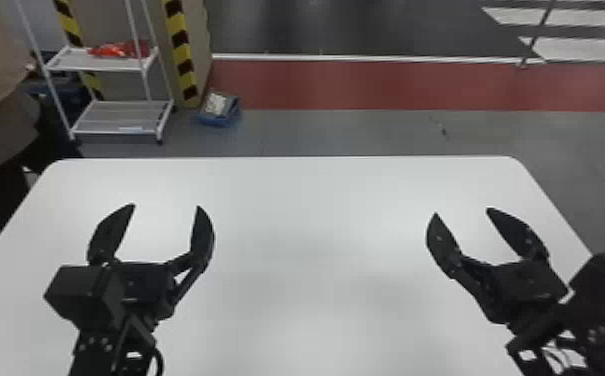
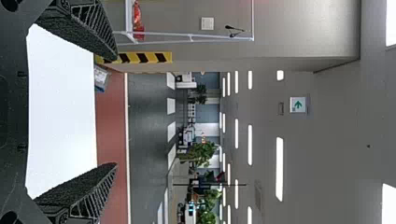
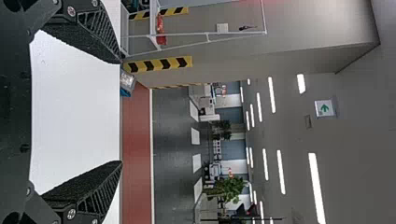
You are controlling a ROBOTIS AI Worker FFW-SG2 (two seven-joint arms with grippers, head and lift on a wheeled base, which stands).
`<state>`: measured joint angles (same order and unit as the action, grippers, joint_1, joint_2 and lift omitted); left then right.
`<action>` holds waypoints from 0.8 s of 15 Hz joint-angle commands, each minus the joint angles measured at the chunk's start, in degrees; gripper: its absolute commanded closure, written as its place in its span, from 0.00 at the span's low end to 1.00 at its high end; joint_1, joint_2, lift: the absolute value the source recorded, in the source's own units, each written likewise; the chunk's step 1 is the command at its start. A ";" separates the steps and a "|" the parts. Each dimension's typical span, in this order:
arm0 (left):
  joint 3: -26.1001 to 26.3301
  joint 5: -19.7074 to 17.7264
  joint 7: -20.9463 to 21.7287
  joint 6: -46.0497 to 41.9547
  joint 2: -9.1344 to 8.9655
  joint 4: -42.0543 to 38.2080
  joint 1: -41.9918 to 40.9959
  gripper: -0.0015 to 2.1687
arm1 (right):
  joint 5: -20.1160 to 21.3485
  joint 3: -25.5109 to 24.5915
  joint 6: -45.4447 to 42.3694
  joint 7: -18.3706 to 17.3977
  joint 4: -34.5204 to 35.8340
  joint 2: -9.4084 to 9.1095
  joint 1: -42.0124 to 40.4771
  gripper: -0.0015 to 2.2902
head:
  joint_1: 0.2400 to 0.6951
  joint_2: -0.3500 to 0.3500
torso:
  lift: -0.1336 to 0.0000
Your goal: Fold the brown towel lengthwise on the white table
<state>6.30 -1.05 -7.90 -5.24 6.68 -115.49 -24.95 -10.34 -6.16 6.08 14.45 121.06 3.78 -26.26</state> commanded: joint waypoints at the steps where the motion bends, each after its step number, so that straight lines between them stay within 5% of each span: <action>1: 0.03 0.00 -0.01 0.10 0.09 -0.08 -0.19 0.04 | 0.06 0.00 0.39 -0.12 0.05 0.00 -0.02 0.05 | 1.00 0.46 | 0.16; 12: 0.65 0.00 0.08 3.09 0.00 -0.70 0.34 0.04 | 0.50 0.09 3.91 -0.82 2.25 0.26 -0.99 0.06 | 1.00 0.45 | 0.16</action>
<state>6.88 -1.05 -7.67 -2.17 6.80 -116.26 -24.69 -10.20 -6.06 8.84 14.01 122.82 4.02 -27.08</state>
